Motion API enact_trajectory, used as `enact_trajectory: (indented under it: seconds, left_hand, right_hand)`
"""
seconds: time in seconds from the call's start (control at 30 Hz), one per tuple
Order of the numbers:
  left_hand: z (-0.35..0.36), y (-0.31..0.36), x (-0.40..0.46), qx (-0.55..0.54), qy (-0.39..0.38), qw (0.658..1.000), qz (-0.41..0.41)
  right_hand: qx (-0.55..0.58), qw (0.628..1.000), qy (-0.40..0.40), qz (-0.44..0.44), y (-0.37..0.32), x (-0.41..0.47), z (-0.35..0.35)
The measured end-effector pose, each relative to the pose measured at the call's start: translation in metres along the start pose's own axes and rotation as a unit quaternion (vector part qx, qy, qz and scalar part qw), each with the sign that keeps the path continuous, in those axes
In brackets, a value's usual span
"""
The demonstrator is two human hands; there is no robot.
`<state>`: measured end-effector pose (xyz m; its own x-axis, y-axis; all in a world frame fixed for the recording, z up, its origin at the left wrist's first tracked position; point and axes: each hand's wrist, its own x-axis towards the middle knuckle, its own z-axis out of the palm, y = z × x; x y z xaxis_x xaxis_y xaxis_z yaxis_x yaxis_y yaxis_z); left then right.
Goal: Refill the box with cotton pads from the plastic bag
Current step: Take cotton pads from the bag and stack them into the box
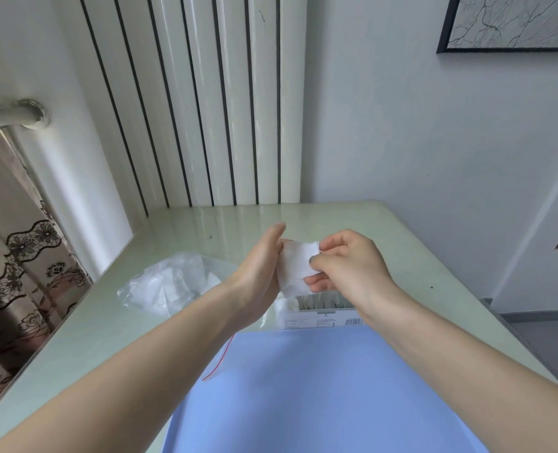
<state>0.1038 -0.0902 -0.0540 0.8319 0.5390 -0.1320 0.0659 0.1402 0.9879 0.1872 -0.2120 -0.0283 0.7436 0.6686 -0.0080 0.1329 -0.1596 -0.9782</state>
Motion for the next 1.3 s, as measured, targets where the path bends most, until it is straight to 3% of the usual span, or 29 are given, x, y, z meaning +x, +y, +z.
enact_trajectory:
  seconds: [0.1, 0.27, 0.43, 0.53, 0.67, 0.77, 0.87, 0.97, 1.03, 1.17, 1.3]
  left_hand:
    - [0.002, -0.001, -0.001, 0.047, -0.026, 0.999, -0.009]
    - [0.003, -0.001, 0.002, 0.058, 0.068, 0.996, 0.006]
    - [0.007, 0.000, 0.009, 0.041, 0.076, 0.996, 0.011]
    - [0.009, 0.002, 0.015, 0.016, 0.073, 0.997, 0.026]
    - [0.007, 0.002, 0.022, 0.071, 0.081, 0.993, 0.038]
    - [-0.001, -0.001, 0.023, 0.242, 0.070, 0.965, 0.072]
    - [-0.015, -0.003, 0.016, 0.453, -0.022, 0.889, 0.066]
    - [-0.026, -0.003, 0.012, 0.570, -0.051, 0.818, 0.065]
    - [-0.032, -0.002, 0.010, 0.611, -0.040, 0.786, 0.084]
    - [-0.045, -0.006, 0.009, 0.635, -0.048, 0.769, 0.048]
    - [-0.043, -0.021, 0.009, 0.653, -0.042, 0.756, 0.039]
  right_hand:
    - [-0.028, 0.999, -0.023, -0.013, -0.001, 0.002, -0.003]
    - [-0.102, 0.995, -0.018, 0.010, 0.007, 0.015, -0.012]
    - [0.034, 0.983, -0.152, 0.092, 0.014, 0.023, -0.018]
    - [0.120, 0.971, -0.160, 0.130, 0.019, 0.028, -0.021]
    - [0.211, 0.955, -0.140, 0.154, 0.022, 0.037, -0.024]
    - [0.099, 0.984, -0.085, 0.125, 0.023, 0.046, -0.028]
    - [-0.086, 0.989, -0.071, 0.096, 0.022, 0.055, -0.034]
    - [-0.158, 0.979, -0.094, 0.092, 0.021, 0.061, -0.033]
    - [-0.166, 0.974, -0.122, 0.098, 0.020, 0.062, -0.025]
    - [-0.245, 0.954, -0.151, 0.085, 0.022, 0.065, -0.006]
    - [-0.453, 0.880, -0.141, -0.001, 0.022, 0.066, 0.001]
